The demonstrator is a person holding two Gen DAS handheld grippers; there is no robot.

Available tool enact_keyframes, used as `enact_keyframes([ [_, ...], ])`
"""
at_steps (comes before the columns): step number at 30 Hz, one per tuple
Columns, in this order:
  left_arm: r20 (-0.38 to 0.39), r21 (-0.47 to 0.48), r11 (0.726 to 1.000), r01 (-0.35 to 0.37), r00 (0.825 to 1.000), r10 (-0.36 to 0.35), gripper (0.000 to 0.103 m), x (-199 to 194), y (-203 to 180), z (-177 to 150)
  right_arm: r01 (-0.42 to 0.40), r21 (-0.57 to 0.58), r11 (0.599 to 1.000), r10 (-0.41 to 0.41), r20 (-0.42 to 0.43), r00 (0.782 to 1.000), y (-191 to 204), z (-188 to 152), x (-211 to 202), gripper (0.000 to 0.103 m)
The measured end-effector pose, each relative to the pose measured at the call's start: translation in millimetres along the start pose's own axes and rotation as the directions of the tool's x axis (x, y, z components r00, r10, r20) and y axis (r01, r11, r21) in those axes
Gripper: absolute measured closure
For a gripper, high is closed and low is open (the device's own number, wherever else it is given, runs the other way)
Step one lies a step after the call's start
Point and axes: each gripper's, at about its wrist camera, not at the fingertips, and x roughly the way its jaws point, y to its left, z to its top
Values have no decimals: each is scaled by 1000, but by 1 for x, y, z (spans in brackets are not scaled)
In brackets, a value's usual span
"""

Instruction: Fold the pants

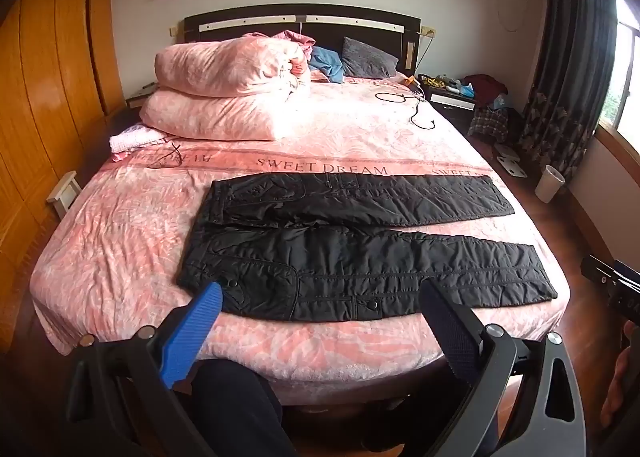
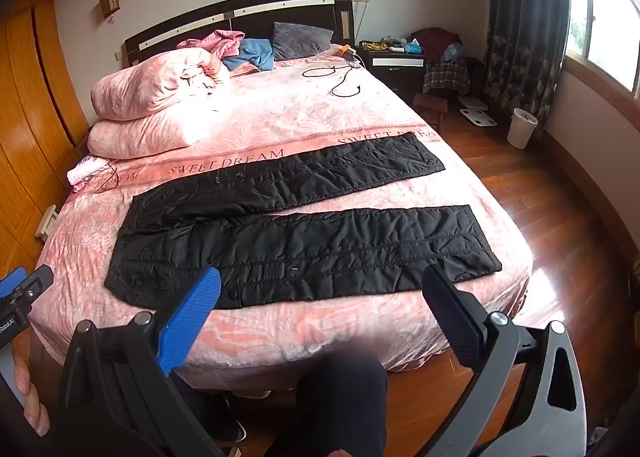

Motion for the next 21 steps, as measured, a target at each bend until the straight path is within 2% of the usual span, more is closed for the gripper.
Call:
enact_keyframes([
  [21, -4, 1, 1000, -6, 1000, 6, 4, 0, 3, -3, -2, 5, 1000, 2, -1, 1000, -2, -2, 1, 2],
])
